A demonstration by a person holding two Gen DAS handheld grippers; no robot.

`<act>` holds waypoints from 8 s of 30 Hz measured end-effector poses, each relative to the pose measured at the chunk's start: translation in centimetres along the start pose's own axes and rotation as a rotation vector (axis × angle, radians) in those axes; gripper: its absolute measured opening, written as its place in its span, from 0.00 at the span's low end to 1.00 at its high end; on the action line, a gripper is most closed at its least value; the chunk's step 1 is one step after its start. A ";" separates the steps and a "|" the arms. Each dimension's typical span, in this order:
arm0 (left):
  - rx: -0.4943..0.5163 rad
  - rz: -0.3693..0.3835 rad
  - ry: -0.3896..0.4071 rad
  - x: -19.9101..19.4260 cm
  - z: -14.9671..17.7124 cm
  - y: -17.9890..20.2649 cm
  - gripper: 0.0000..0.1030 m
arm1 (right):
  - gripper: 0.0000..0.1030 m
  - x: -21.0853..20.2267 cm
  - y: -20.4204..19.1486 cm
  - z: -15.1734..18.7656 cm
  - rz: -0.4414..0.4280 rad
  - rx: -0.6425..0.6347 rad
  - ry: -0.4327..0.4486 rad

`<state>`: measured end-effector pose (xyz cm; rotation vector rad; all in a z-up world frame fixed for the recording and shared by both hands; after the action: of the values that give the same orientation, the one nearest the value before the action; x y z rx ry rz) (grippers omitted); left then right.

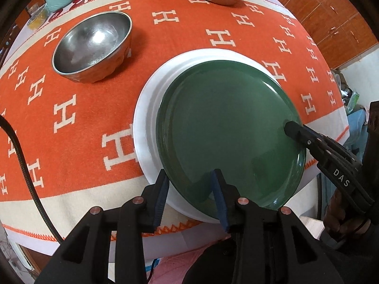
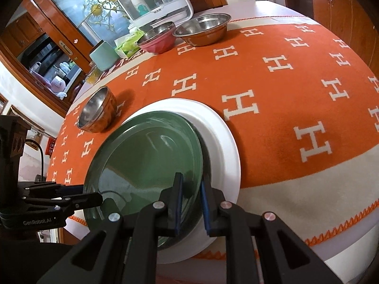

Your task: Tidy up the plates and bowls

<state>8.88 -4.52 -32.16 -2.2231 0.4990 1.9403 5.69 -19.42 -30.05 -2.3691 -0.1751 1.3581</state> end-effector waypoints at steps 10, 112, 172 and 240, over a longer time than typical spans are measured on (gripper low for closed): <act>-0.015 -0.008 0.018 -0.1 -0.4 0.3 0.46 | 0.22 0.1 -0.6 -0.2 0.022 -0.083 -0.048; -0.406 -0.014 0.317 6.0 -33.8 2.6 0.51 | 0.35 9.8 8.1 -30.5 -0.052 -0.387 0.221; -0.188 0.075 0.490 -9.4 -21.7 11.6 0.23 | 0.18 -8.9 5.2 -23.1 -0.033 -0.349 0.410; 0.169 0.098 0.018 2.6 -6.6 22.3 0.34 | 0.19 -9.7 15.5 -3.8 0.136 -0.215 -0.011</act>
<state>7.69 -27.84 -31.42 -2.1492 0.7578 1.8483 2.50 -37.56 -26.90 -2.5920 -0.1740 1.4815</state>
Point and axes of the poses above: each gripper's, at about its wrist camera, not at the fingertips, and x roughly the way its jaws point, y to its right, z to its underside, the point moved 10 cm from there along x, roughly the way its jaws point, and after that the axes turned 5 degrees about -z, right-handed, at the moved point
